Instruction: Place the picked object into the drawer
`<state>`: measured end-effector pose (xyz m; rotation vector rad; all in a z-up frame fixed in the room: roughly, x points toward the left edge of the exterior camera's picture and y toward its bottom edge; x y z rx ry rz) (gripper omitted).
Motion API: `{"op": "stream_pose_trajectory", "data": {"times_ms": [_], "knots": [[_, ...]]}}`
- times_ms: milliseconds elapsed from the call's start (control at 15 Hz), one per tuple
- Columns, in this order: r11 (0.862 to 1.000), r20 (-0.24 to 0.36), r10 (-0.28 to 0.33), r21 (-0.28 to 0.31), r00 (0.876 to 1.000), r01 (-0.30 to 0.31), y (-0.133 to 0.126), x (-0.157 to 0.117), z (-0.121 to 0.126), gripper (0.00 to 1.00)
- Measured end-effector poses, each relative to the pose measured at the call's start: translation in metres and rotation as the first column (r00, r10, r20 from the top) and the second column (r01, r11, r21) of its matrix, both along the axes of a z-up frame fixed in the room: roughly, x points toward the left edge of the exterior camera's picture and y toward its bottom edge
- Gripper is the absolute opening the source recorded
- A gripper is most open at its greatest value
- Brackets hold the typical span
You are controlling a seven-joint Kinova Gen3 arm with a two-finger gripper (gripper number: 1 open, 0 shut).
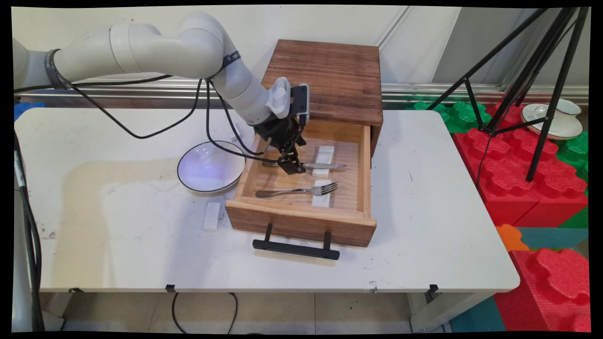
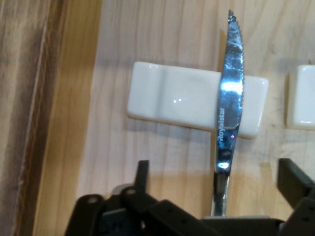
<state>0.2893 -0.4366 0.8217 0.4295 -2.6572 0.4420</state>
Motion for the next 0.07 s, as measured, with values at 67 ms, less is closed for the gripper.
{"op": "stream_pose_trajectory", "data": {"times_ms": [67], "knots": [[1.000,-0.004,0.002,0.000,1.000,-0.002,0.0006,-0.0001,0.0008,1.00]]}}
